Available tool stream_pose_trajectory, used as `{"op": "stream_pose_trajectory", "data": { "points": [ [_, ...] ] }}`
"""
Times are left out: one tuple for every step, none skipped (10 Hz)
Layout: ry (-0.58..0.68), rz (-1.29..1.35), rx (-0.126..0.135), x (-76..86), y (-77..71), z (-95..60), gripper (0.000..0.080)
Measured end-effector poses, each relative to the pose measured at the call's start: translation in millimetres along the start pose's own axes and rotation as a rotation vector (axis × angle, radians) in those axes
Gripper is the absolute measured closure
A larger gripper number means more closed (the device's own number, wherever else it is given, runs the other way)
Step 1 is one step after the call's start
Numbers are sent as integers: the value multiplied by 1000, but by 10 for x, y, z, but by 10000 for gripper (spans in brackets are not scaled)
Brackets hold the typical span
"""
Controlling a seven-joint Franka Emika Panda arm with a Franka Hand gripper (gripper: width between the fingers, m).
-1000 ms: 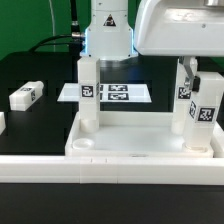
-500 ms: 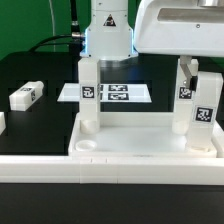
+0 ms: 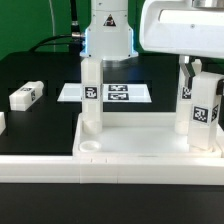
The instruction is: Assemble desk
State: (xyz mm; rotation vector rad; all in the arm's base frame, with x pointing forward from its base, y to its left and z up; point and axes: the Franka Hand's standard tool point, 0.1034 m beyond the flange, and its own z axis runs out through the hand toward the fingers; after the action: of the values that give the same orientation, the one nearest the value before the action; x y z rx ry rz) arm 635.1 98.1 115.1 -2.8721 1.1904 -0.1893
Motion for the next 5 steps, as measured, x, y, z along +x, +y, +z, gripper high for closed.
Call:
{"op": "stream_pose_trajectory", "data": {
  "points": [
    [-1, 89, 1, -2, 4, 4, 507],
    [-3, 204, 0, -11, 1, 8, 507],
    [-7, 320, 2, -26, -6, 12, 507],
    [-16, 433, 6, -48, -22, 14, 507],
    [-17, 510, 6, -69, -36, 15, 507]
  ]
}}
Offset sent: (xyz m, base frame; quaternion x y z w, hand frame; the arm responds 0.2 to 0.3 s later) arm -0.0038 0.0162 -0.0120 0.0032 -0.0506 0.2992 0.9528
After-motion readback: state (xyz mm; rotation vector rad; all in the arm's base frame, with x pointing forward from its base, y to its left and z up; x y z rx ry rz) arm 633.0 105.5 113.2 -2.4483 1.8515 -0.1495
